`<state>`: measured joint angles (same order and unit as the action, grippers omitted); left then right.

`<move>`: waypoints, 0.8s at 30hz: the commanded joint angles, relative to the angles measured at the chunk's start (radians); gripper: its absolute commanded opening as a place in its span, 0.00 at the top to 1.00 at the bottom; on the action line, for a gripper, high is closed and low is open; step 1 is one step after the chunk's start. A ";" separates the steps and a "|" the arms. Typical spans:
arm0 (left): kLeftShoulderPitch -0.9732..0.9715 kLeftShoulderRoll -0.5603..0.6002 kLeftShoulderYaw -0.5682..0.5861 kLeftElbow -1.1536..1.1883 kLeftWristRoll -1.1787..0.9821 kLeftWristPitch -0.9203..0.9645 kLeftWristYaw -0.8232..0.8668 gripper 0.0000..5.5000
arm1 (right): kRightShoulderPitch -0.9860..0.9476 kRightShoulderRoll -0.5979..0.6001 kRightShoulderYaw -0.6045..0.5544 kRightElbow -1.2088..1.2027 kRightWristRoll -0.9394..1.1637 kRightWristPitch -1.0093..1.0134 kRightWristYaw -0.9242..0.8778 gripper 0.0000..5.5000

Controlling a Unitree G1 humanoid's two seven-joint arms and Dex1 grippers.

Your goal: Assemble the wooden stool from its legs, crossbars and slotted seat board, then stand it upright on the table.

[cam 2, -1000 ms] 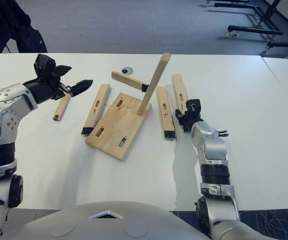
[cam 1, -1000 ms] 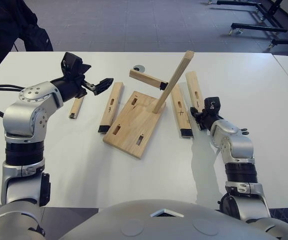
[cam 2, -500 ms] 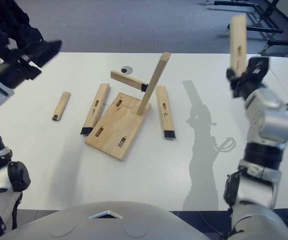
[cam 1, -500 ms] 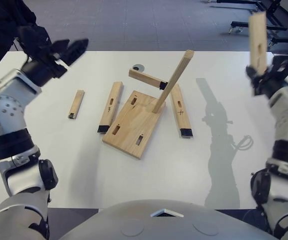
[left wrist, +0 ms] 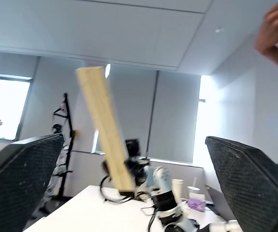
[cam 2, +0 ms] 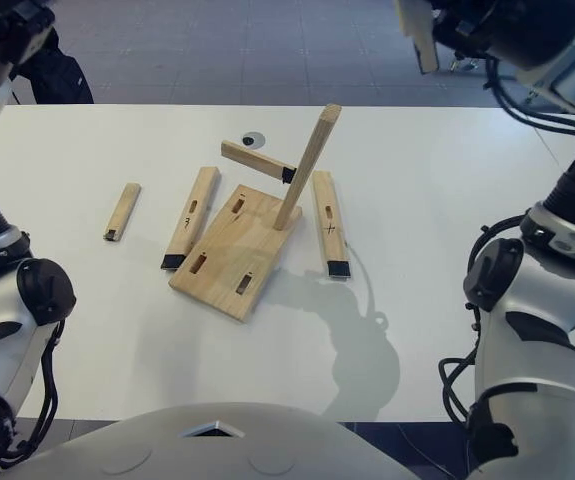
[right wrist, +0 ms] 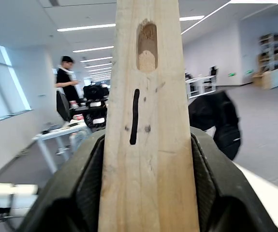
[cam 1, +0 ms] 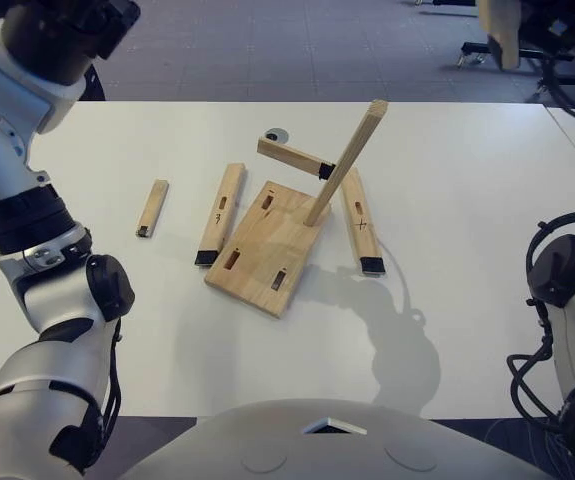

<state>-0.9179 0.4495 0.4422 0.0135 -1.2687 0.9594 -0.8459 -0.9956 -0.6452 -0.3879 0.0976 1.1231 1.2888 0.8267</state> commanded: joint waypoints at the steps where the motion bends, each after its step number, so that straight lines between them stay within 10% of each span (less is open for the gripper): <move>1: -0.022 -0.030 -0.061 -0.014 0.000 -0.006 0.012 0.03 | -0.025 0.094 0.023 -0.029 0.116 0.080 -0.052 0.63; 24: 0.005 -0.091 -0.104 0.026 -0.144 0.081 0.255 0.08 | 0.179 0.181 0.160 -0.353 0.191 -0.104 -0.289 0.63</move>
<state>-0.9253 0.3520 0.3496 0.0291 -1.3766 0.9933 -0.6060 -0.8281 -0.4569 -0.2360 -0.2555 1.3135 1.1972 0.5424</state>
